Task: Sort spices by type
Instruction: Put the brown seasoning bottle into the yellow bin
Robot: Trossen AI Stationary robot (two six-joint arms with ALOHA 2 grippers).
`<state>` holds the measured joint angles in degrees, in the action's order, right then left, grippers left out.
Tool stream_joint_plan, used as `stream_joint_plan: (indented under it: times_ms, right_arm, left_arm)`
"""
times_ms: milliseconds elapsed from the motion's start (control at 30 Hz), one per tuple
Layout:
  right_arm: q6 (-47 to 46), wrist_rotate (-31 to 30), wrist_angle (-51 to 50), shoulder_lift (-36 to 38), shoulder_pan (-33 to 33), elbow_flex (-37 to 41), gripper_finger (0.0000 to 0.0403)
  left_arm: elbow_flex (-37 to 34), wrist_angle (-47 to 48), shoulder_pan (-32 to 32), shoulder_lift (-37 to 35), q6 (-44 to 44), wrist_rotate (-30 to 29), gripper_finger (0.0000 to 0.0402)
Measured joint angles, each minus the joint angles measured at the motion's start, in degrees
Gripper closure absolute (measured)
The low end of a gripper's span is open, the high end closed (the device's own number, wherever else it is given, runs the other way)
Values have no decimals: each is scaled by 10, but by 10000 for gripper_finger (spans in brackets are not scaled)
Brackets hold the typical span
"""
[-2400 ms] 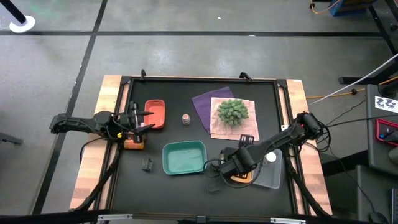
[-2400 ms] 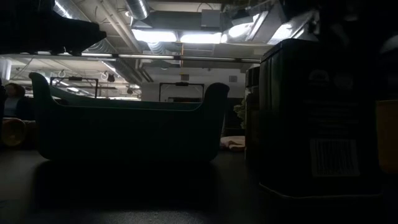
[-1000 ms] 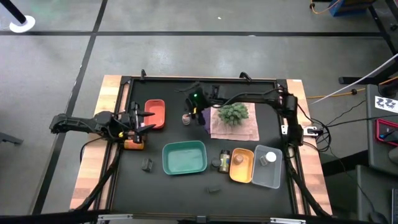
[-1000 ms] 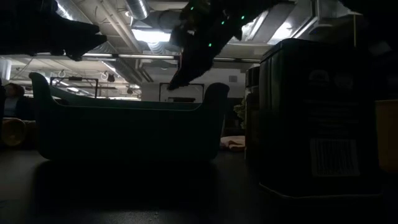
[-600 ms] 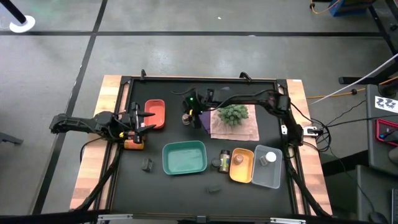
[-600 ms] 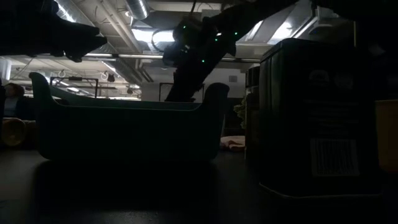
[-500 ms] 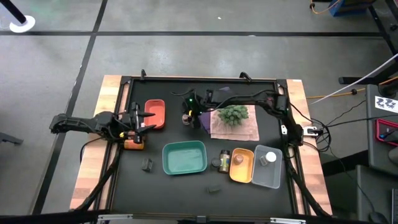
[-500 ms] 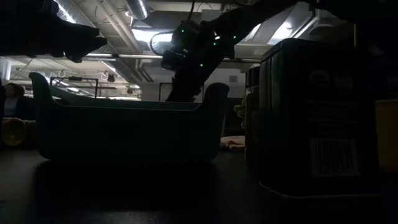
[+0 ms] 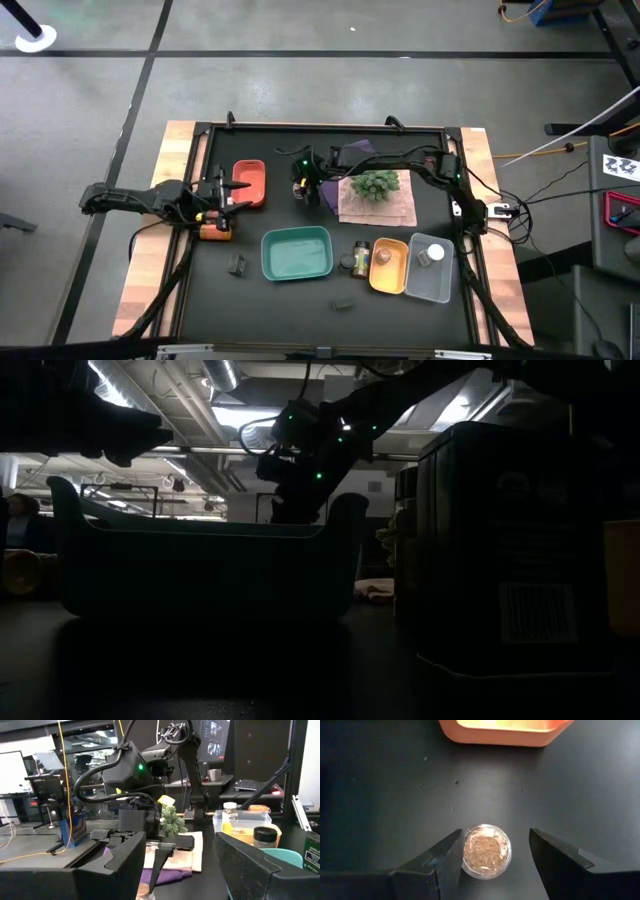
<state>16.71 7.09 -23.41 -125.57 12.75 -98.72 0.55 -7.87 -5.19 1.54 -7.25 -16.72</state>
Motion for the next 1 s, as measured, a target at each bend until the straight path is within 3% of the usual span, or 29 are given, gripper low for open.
stream_joint_plan:
  times_ms: [600, 1000]
  right_arm:
    - [-30, 10, -13, -4, 0, 0, 178]
    - [-30, 15, -22, -22, 0, 0, 178]
  left_arm:
    - [0, 1, 0, 0, 45, 0, 174]
    - [0, 22, 0, 0, 131, 0, 174]
